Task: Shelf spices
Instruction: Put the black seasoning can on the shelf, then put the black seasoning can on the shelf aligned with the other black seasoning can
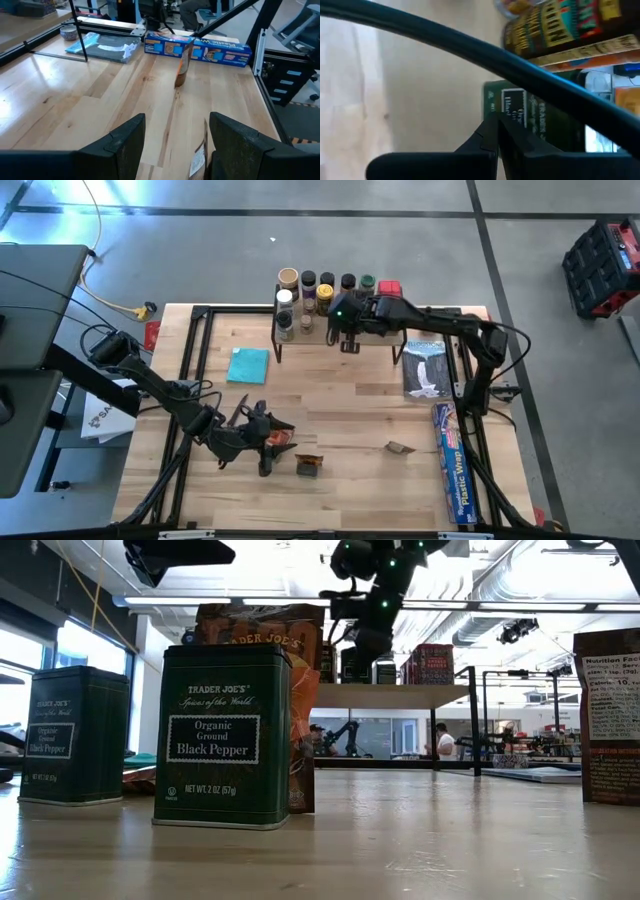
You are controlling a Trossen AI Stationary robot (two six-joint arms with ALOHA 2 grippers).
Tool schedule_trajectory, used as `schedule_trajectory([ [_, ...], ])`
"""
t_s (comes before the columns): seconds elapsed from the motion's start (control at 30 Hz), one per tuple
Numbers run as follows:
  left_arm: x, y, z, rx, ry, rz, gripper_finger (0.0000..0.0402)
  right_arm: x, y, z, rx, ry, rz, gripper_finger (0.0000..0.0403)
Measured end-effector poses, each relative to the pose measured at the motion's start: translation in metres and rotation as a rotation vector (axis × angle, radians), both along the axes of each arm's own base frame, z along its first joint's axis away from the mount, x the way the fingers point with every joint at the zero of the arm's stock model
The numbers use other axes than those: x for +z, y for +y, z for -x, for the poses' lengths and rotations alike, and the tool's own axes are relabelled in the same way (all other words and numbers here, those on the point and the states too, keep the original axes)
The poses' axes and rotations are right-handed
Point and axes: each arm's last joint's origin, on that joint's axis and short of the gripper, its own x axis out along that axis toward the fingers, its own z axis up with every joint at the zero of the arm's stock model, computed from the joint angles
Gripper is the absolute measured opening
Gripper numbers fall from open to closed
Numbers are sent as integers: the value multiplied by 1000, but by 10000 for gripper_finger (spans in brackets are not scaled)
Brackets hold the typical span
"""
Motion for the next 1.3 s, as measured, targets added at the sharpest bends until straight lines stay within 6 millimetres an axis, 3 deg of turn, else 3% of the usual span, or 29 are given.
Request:
schedule_trajectory([
  [0.53,0,0,0,0,0,0,215,-2,-20,4,-48,-43,23,0],
  [0.8,0,0,0,-1,1,-2,215,-2,-8,7,9,31,9,0],
  [1.07,0,0,0,-1,1,-1,215,0,-13,10,-24,28,23,0],
  [1.3,0,0,0,-1,0,0,215,12,11,14,20,46,35,0],
])
